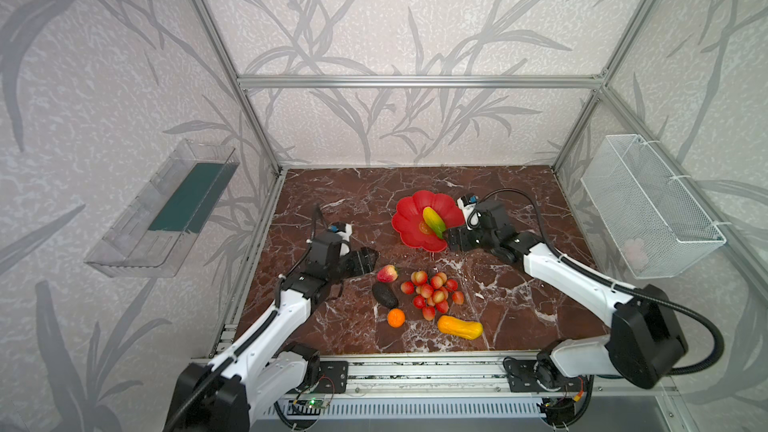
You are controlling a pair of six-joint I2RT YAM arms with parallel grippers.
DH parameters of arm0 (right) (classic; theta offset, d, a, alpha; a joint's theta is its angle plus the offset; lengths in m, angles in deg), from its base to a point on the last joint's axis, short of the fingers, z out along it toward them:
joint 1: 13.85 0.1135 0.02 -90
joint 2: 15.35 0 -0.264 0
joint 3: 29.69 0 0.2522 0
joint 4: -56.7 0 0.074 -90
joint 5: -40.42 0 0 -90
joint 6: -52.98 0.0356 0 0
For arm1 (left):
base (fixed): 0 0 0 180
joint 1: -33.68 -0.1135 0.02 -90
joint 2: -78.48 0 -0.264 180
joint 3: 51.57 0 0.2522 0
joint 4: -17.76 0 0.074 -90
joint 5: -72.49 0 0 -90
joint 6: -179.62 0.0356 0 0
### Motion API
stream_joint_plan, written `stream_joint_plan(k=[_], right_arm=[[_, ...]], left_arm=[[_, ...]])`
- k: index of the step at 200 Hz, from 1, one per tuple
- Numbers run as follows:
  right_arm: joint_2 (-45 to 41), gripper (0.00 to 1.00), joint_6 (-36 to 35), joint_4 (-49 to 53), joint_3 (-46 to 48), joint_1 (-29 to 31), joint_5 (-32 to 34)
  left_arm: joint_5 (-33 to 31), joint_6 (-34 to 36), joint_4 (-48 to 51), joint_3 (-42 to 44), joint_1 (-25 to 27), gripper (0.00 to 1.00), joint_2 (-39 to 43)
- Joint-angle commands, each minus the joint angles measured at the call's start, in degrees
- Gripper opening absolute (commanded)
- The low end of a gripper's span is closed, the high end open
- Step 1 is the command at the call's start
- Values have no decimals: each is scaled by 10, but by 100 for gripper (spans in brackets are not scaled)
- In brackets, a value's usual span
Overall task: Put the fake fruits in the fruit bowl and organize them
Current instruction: 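Grasp the pink strawberry with the left gripper while the right reaches for the squash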
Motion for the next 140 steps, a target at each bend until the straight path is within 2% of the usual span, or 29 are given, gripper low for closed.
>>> stream_joint_plan(k=[1,39,98,112,140], right_arm=[[-68,94,27,26,64,-1,-4],[-156,96,40,64,112,-1,3],[-179,97,57,73,135,-1,-17],[-188,97,61,73,141,-1,-18],[-212,97,67,77,149,-1,-16]], left_arm=[[-23,64,-3,-44,40,76,-65],[-72,71,13,-72,91,76,-157],[-106,80,46,-117,135,75,-249],[-114,77,54,-126,142,68,-272],[-120,65,63,-138,145,45,-294]])
